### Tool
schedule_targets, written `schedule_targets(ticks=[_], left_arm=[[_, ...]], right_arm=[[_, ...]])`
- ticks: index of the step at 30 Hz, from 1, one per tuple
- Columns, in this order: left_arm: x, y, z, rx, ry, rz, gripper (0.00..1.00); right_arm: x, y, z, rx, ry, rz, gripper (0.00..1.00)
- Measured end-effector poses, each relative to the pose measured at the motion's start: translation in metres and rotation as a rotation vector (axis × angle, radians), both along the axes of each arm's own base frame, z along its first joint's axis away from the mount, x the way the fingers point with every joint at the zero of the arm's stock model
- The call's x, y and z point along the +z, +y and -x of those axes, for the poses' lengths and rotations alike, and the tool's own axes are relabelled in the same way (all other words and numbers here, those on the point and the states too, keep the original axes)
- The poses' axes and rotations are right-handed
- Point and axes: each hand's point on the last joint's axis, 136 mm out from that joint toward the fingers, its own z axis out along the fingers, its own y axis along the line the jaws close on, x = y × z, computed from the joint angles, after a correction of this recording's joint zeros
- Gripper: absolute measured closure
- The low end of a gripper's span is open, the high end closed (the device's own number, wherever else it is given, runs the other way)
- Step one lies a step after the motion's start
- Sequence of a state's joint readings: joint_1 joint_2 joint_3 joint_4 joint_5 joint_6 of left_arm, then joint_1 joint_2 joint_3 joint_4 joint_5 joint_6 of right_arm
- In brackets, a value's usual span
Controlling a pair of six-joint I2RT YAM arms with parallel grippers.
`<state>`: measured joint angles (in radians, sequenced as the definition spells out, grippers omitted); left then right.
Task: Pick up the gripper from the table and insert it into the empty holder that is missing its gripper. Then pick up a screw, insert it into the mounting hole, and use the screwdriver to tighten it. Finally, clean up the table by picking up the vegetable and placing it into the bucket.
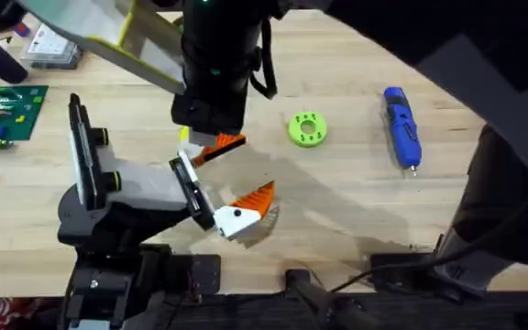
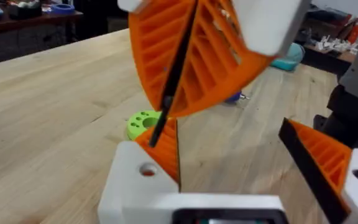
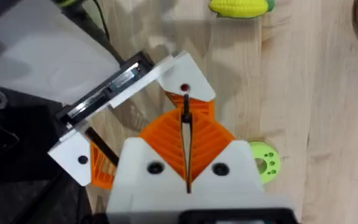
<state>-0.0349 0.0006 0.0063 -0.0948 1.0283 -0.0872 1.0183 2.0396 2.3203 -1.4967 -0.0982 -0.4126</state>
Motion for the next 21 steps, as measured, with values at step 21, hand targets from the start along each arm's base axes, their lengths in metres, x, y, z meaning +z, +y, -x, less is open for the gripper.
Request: schedule_targets(ticks=[21], left_arm=[[0.0001,0.0,0.0,0.0,0.0,0.0,0.014]], right_arm=[[-0.0077,-0.0036,0.004,0.026,0.011,0.041,0.99]])
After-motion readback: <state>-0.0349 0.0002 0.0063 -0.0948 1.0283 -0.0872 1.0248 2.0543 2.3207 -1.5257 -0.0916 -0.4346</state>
